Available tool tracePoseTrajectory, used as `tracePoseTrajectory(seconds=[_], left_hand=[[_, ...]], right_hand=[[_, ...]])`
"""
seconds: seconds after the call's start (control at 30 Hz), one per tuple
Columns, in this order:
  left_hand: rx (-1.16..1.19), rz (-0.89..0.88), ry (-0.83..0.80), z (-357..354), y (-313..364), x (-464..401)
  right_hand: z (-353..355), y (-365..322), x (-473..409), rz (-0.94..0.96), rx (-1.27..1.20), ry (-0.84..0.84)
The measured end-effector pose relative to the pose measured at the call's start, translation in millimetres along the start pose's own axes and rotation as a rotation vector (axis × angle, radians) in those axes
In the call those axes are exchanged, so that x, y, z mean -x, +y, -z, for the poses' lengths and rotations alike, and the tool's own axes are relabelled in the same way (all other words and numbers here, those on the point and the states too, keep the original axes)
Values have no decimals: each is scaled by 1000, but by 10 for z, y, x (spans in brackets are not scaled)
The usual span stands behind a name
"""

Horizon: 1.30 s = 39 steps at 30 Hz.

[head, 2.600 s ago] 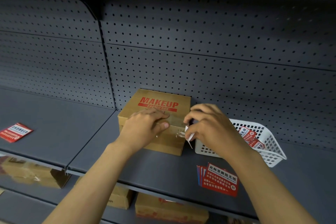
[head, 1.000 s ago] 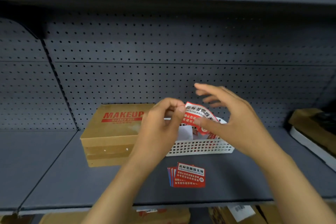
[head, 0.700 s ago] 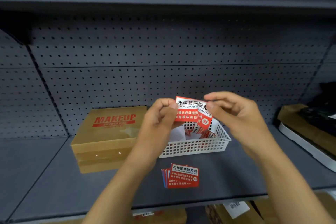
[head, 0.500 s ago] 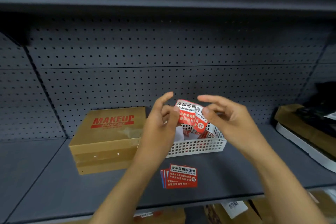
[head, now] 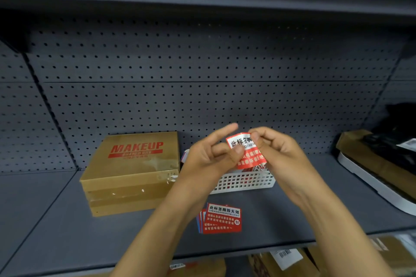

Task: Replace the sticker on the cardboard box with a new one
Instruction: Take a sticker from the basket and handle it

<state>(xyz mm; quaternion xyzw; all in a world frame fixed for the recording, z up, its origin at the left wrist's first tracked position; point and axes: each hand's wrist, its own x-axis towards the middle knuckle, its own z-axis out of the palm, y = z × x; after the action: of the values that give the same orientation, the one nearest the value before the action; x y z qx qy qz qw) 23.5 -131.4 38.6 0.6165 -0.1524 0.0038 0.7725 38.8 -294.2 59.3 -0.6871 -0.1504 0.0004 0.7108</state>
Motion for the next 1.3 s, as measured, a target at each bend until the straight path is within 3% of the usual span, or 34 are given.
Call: tracePoseTrajectory(seconds=[0.23, 0.33, 0.47, 0.7, 0.83, 0.97, 1.03, 1.2, 1.3], left_hand=[[-62, -38, 65, 44, -93, -8], [-69, -45, 121, 46, -98, 16], [-50, -55, 167, 18, -111, 32], [-198, -61, 183, -17, -94, 31], [-606, -52, 236, 79, -69, -14], [-1248, -351, 322, 36, -42, -35], [-1411, -473, 345, 94, -19, -80], [-978, -238, 61, 160, 17, -239], [-817, -223, 130, 118, 0, -382]], right_hand=[[-163, 154, 23, 67, 146, 175], [-165, 197, 13, 88, 101, 266], [-115, 253, 7, 313, 362, 455], [-169, 265, 75, 347, 553, 249], [-99, 356, 46, 311, 640, 316], [-80, 388, 22, 337, 758, 371], [11, 364, -9, 340, 766, 404], [101, 346, -156, 321, 862, 246], [82, 322, -257, 253, 849, 172]])
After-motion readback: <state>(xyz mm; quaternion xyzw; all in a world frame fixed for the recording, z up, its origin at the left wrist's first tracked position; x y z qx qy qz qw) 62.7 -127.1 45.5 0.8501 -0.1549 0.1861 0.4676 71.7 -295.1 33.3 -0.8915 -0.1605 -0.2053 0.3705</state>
